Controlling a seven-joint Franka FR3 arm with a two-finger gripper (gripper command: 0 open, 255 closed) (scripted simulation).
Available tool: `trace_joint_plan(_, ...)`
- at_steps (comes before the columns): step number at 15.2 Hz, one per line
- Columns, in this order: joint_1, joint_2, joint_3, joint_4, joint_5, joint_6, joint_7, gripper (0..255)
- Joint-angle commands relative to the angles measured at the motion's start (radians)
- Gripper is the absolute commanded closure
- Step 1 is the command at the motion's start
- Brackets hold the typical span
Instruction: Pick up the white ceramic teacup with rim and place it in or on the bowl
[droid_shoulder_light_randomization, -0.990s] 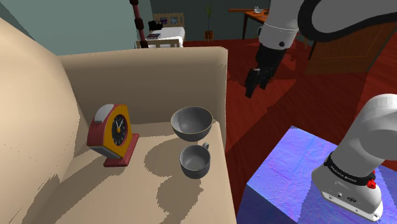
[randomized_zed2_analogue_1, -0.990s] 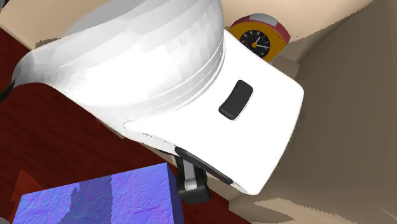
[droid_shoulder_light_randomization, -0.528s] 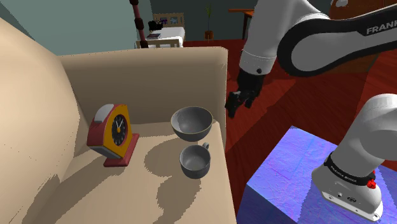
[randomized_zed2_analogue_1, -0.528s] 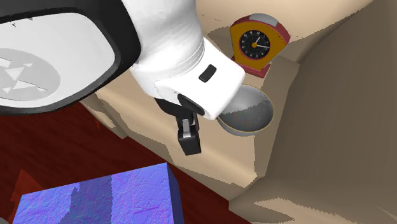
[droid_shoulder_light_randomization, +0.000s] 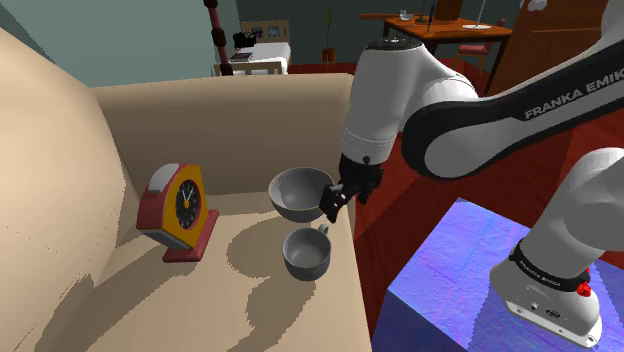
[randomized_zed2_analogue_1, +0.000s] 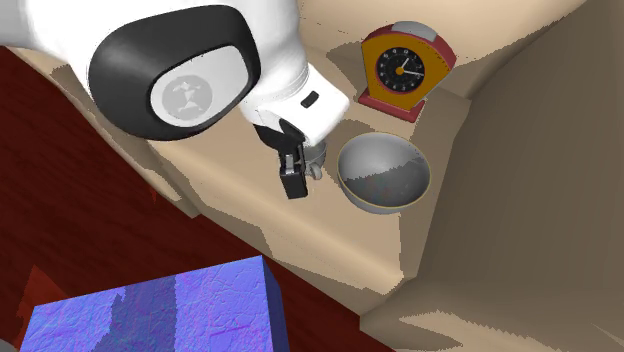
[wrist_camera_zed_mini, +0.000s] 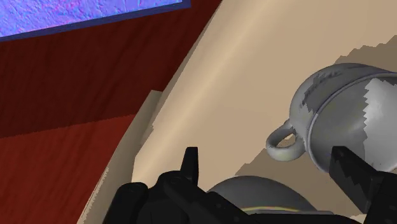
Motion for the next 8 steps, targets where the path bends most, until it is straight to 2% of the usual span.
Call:
trace_joint_plan(1,-0.030,0.087,0.067,0.037,-0.048,0.051,0.086,0)
trace_joint_plan(4,-0.076,0.215,0.158,0.091,-0.160,0.108,0.228,0)
trace_joint_plan(8,-0.092,0.274,0.176,0.078,-0.222,0.164,0.273,0)
